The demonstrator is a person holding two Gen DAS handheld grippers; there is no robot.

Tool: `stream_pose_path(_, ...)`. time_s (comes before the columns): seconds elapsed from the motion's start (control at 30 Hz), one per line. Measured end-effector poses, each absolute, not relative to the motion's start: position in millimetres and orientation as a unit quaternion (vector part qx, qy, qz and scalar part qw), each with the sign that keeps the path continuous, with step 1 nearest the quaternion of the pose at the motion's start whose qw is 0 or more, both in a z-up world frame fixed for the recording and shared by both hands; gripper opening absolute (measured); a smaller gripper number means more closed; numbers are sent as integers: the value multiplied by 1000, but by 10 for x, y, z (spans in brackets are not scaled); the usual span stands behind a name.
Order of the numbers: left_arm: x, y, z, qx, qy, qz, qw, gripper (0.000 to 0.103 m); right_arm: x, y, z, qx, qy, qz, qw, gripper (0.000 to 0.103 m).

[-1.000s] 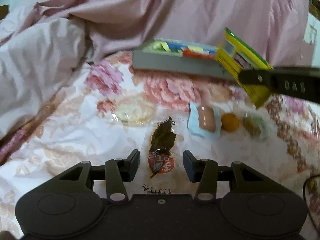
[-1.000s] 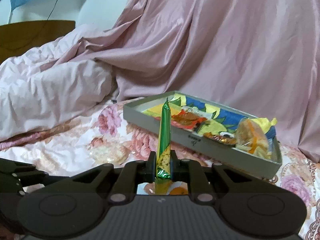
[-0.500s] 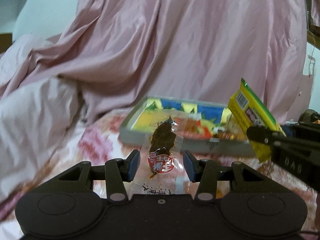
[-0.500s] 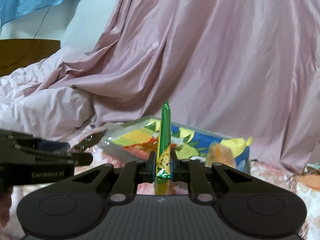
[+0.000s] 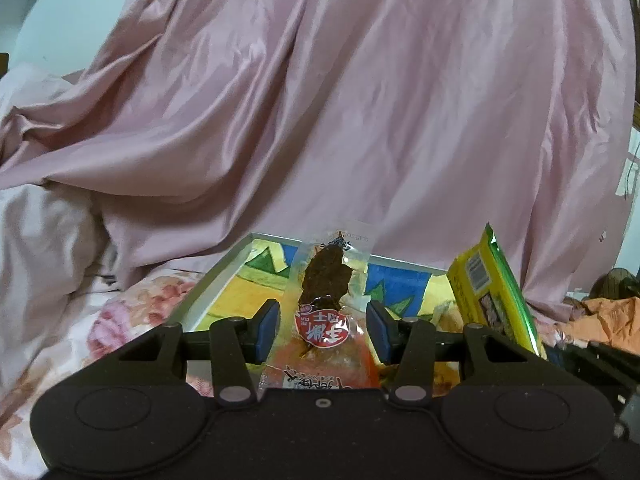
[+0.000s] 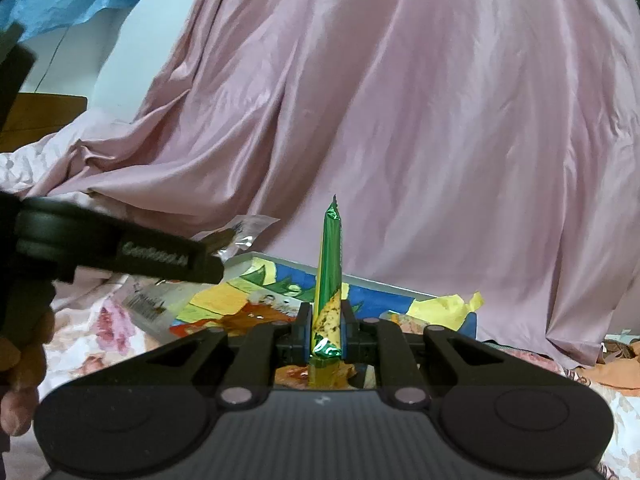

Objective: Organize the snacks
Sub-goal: 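Carry the packet with the left tool while the right tool carries the wafer bar to the box, then open both tools to drop the packet and wafer bar into the box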

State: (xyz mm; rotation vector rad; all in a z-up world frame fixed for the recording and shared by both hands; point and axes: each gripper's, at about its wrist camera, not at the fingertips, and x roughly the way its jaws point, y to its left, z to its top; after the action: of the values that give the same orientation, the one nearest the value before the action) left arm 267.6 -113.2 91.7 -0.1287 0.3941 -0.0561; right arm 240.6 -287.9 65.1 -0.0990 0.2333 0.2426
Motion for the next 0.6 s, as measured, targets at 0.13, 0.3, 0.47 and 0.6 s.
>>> stream_pose_path(0.13,2852,-1211,880,-63,200,-27,977,49,2551,-2918,600,-47,118,118,985,14)
stream_pose_path(0.3,2984,-1259,785,-63,211,-28,975,49,2688,-2966,512,-37,134,117,983,14)
stream_pose_path(0.47,3079,-1313,717,-61,217,-26,974,49,2768,-3009,471,-28,141,122,982,14)
stream_pose_path(0.6,3145,-1328,675,-61,221,-27,973,49,2798,-3031,467,-21,144,124,982,14)
